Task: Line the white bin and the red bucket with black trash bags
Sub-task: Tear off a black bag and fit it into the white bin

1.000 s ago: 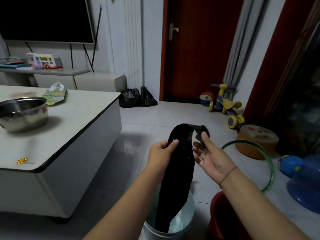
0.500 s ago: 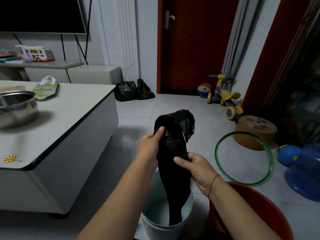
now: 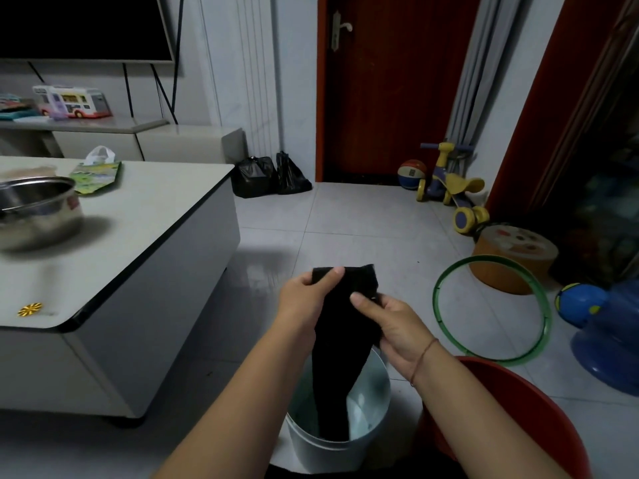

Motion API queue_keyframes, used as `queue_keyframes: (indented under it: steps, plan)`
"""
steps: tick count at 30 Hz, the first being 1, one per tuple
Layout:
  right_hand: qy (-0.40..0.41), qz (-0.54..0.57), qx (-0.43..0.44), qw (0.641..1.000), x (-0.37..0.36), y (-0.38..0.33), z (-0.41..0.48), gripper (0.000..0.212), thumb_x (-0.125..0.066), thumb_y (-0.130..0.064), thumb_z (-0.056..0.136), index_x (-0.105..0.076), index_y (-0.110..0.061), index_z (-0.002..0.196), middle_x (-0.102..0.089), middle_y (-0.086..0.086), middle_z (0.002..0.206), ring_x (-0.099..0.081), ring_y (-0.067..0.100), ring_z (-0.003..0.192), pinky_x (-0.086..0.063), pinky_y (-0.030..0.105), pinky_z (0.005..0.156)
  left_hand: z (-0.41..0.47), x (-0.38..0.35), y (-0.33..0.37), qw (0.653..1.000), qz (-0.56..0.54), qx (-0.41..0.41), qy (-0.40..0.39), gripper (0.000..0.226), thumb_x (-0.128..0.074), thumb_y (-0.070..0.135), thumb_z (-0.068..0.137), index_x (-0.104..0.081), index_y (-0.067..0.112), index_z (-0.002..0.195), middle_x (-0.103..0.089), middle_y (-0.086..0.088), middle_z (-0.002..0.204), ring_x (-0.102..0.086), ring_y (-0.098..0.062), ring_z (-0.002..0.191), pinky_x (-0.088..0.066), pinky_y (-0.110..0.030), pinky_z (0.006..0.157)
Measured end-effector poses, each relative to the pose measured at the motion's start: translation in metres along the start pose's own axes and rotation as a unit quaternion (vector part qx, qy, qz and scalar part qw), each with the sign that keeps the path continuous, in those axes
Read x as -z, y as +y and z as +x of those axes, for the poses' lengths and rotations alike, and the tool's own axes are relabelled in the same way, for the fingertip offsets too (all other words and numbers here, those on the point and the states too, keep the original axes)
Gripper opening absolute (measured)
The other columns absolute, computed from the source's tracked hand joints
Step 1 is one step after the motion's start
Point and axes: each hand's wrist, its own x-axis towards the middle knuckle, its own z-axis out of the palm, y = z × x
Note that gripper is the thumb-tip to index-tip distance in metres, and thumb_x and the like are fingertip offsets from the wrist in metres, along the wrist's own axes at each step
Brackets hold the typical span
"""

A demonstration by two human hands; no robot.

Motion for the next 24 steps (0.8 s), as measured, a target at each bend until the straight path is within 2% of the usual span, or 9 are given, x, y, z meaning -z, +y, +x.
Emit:
queue_keyframes:
  steps: [2,4,7,11,14,16,20,22,24]
  plan:
    - [0.005,-0.039,-0.025,0.999,0.002,0.004,-0.004,0.023,-0.07,-0.014,0.078,-0.069,-0.004,0.098,-0.073,0.019,0.101,-0.07,0.03,0.097,-0.054,0.038,0.091,0.002,0.004,0.002,0.999,-0.009,-0.005,0.033,0.018,-0.072,0.022,0.083,-0.072,0.006,0.091,-0.074,-0.011,0.078,-0.07,-0.022,0.064,-0.055,-0.025,0.051]
    - [0.036,-0.038,-0.013,0.999,0.001,0.004,-0.002,0.012,-0.067,-0.007,0.082,-0.07,-0.003,0.093,-0.073,0.021,0.098,-0.07,0.032,0.093,-0.055,0.038,0.088,0.004,0.008,0.0,0.999,-0.005,0.009,0.042,0.02,-0.073,0.025,0.083,-0.071,0.008,0.092,-0.074,-0.013,0.086,-0.071,-0.027,0.076,-0.059,-0.033,0.064]
    - [0.079,0.015,0.023,0.997,-0.002,-0.002,0.004,0.01,-0.066,-0.006,0.083,-0.069,-0.002,0.091,-0.073,0.019,0.088,-0.071,0.028,0.078,-0.059,0.033,0.071,0.0,0.012,-0.006,0.995,0.05,0.082,-0.037,0.031,-0.075,0.028,0.082,-0.07,0.004,0.101,-0.074,-0.019,0.097,-0.071,-0.033,0.087,-0.06,-0.033,0.068]
    - [0.126,0.04,0.044,0.99,0.001,-0.005,0.008,0.023,-0.067,-0.01,0.084,-0.064,-0.003,0.105,-0.07,0.022,0.098,-0.07,0.026,0.079,-0.056,0.033,0.068,0.003,0.013,-0.009,0.992,0.085,0.069,-0.056,0.023,-0.071,0.021,0.085,-0.068,0.001,0.097,-0.07,-0.016,0.09,-0.063,-0.025,0.071,-0.054,-0.026,0.07]
    - [0.107,0.064,0.057,0.991,0.006,-0.003,0.005,0.048,-0.069,-0.016,0.082,-0.05,-0.01,0.125,-0.072,0.013,0.099,-0.072,0.018,0.081,-0.055,0.029,0.066,0.01,0.016,-0.008,0.997,0.04,0.061,-0.016,0.019,-0.071,0.017,0.085,-0.069,0.0,0.093,-0.07,-0.011,0.078,-0.063,-0.021,0.065,-0.054,-0.026,0.067]
    - [0.066,0.055,0.076,0.993,0.014,-0.004,0.003,0.051,-0.064,-0.015,0.084,-0.043,-0.021,0.131,-0.071,0.008,0.101,-0.07,0.015,0.087,-0.054,0.029,0.073,0.013,0.019,-0.009,0.998,0.024,0.06,0.003,0.012,-0.072,0.016,0.084,-0.07,0.004,0.083,-0.071,-0.004,0.064,-0.065,-0.015,0.053,-0.054,-0.02,0.056]
    - [-0.032,-0.09,0.131,0.987,0.021,-0.01,-0.004,0.063,-0.045,0.019,0.085,-0.05,-0.022,0.132,-0.068,0.009,0.11,-0.066,0.016,0.099,-0.053,0.027,0.085,0.018,0.022,-0.008,0.998,-0.001,0.065,0.023,0.01,-0.072,0.013,0.083,-0.068,0.005,0.08,-0.07,-0.006,0.062,-0.065,-0.019,0.055,-0.055,-0.028,0.064]
    - [-0.039,-0.191,0.175,0.965,0.019,-0.011,-0.006,0.061,-0.051,0.022,0.08,-0.059,-0.02,0.123,-0.069,0.004,0.111,-0.065,0.013,0.104,-0.052,0.024,0.087,0.019,0.023,-0.009,0.998,0.0,0.065,0.017,0.01,-0.072,0.013,0.083,-0.067,0.006,0.078,-0.07,-0.005,0.06,-0.064,-0.019,0.053,-0.054,-0.029,0.063]
    - [-0.022,-0.242,0.208,0.947,0.013,-0.013,-0.008,0.048,-0.062,0.015,0.078,-0.069,-0.022,0.107,-0.071,0.0,0.103,-0.066,0.009,0.095,-0.051,0.02,0.084,0.02,0.022,-0.01,0.998,0.01,0.064,0.006,0.01,-0.07,0.014,0.084,-0.067,0.007,0.078,-0.069,-0.004,0.058,-0.064,-0.016,0.049,-0.054,-0.025,0.057]
